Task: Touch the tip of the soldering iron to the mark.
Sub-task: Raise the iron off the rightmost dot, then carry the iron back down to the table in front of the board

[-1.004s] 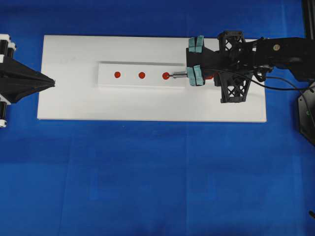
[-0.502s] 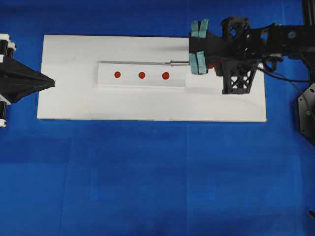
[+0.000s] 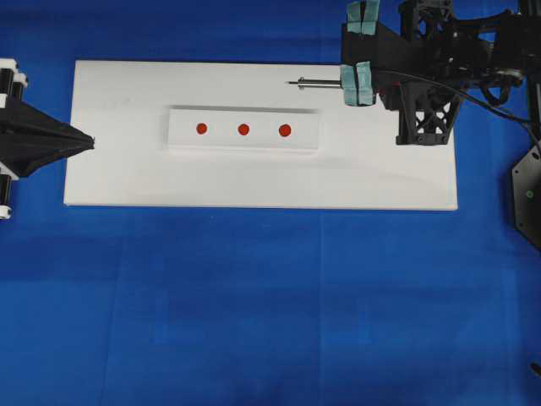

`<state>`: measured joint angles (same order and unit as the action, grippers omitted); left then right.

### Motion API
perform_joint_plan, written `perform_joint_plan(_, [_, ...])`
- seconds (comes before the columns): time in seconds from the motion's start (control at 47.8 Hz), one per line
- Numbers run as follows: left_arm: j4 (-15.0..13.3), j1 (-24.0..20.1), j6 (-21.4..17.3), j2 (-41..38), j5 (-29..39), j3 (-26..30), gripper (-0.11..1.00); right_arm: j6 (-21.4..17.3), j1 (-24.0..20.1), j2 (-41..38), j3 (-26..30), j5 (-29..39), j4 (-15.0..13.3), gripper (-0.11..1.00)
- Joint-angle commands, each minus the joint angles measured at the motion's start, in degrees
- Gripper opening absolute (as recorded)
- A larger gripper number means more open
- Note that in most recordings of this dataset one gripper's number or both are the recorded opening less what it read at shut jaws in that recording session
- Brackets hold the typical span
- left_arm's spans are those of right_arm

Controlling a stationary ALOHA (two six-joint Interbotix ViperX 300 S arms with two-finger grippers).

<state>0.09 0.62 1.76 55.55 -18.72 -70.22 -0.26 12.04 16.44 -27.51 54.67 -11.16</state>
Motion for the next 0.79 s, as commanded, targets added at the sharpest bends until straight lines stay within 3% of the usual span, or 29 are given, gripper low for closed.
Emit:
perform_joint_plan(0.0, [0.1, 0.1, 0.1, -0.2, -0.5, 0.7, 0.02, 0.0, 0.0, 1.1, 1.2, -1.0, -0.2, 0.06])
perform_joint_plan(0.209, [0.1, 0.1, 0.1, 0.0, -0.5, 0.7, 0.02, -1.0, -2.3, 1.4, 0.8, -0.4, 0.2, 0.06])
perform_joint_plan(0.46, [0.1, 0.1, 0.1, 1.1, -0.3, 0.8, 0.02, -9.9, -9.4, 3.4, -1.3, 0.4, -0.3, 0.06])
perform_joint_plan(0.669, [0.1, 0.1, 0.2, 1.1, -0.3, 0.8, 0.02, -17.6, -19.0, 4.1, -2.4, 0.2, -0.5, 0.06])
perform_joint_plan(0.774, [0.1, 0.1, 0.2, 1.1, -0.3, 0.8, 0.02, -22.1, -23.9, 3.9, -2.3, 0.4, -2.1, 0.06])
